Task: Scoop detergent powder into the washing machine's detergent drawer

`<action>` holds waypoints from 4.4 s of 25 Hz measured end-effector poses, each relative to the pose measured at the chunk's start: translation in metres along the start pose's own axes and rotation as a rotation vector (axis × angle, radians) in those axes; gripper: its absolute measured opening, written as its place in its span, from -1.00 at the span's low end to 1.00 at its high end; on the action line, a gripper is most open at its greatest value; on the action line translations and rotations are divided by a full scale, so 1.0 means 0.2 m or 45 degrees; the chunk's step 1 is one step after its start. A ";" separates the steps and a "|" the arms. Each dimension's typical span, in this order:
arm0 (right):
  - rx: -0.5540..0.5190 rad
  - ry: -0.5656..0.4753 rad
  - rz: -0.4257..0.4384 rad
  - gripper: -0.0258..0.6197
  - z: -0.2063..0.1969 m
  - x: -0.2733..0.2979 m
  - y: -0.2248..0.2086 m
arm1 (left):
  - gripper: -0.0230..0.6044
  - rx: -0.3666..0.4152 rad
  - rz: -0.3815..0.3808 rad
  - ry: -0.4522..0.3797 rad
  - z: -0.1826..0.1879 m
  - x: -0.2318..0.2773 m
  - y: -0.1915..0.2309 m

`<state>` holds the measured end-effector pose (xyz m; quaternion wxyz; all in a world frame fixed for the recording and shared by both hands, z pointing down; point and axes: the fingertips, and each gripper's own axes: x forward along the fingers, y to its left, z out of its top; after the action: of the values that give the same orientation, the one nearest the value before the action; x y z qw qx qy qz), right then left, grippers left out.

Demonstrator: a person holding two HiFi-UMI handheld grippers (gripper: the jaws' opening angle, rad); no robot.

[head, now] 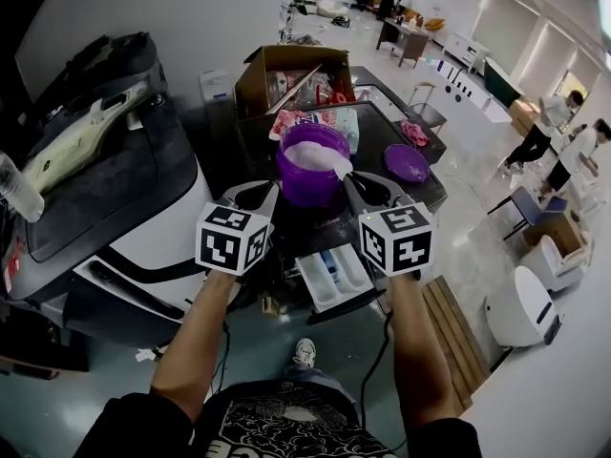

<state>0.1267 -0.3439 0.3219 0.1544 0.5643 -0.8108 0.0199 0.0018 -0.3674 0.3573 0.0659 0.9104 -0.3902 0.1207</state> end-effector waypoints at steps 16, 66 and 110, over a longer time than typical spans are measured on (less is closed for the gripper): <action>-0.275 0.190 0.258 -0.81 0.00 0.33 -0.26 | -0.93 -0.025 0.129 0.017 0.10 0.28 0.05; -0.694 1.247 0.511 -0.81 -0.38 0.81 -0.26 | -0.93 -0.024 0.154 0.030 0.11 0.42 0.23; -0.091 1.205 0.578 -0.81 -0.33 0.74 -0.04 | -0.93 -0.029 0.056 0.030 0.06 0.38 0.19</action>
<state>0.1020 -0.4680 0.4240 0.5146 0.2981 -0.7544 0.2778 0.0268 -0.4501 0.3677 0.0781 0.8994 -0.4106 0.1282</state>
